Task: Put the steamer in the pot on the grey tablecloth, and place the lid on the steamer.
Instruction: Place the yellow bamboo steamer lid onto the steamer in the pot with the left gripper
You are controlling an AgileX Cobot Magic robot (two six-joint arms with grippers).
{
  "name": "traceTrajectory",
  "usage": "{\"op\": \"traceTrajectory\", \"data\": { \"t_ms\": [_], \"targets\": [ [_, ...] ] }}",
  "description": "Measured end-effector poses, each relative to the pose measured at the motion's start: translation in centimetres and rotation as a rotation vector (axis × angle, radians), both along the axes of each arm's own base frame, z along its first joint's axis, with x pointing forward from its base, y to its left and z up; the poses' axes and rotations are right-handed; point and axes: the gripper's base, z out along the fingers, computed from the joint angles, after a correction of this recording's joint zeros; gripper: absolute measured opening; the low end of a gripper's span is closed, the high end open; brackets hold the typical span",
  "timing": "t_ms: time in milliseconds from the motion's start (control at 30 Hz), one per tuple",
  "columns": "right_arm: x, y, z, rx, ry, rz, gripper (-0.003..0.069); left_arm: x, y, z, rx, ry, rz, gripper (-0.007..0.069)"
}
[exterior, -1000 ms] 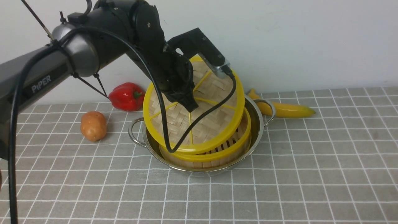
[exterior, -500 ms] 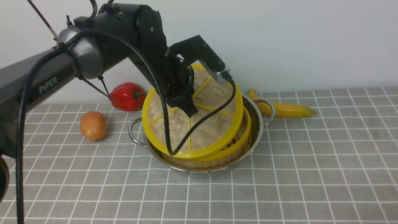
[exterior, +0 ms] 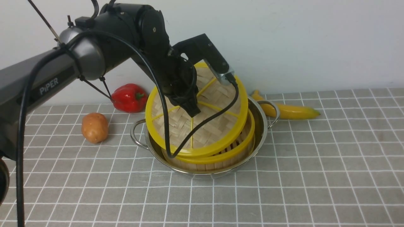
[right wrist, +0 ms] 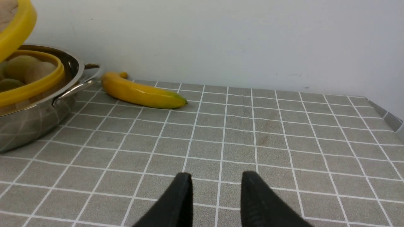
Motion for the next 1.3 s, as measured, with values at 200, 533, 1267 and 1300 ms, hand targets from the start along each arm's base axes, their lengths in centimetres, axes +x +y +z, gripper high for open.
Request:
{"op": "traceTrajectory", "data": {
  "t_ms": [200,533,1267,1300],
  "targets": [
    [0.0,0.0,0.0,0.02,0.0,-0.003,0.0243,0.06,-0.03,-0.02,-0.003,-0.005,0.0,0.0117],
    [0.0,0.0,0.0,0.022,0.0,-0.004,0.0243,0.18,-0.12,-0.81,0.015,0.018,-0.024,0.0117],
    [0.0,0.0,0.01,0.022,-0.001,-0.004,0.0243,0.14,-0.65,-0.72,0.027,-0.014,-0.085,0.0117],
    [0.0,0.0,0.01,0.022,-0.001,-0.004,0.0243,0.14,-0.66,-0.72,0.027,-0.015,-0.085,0.0117]
  ]
}}
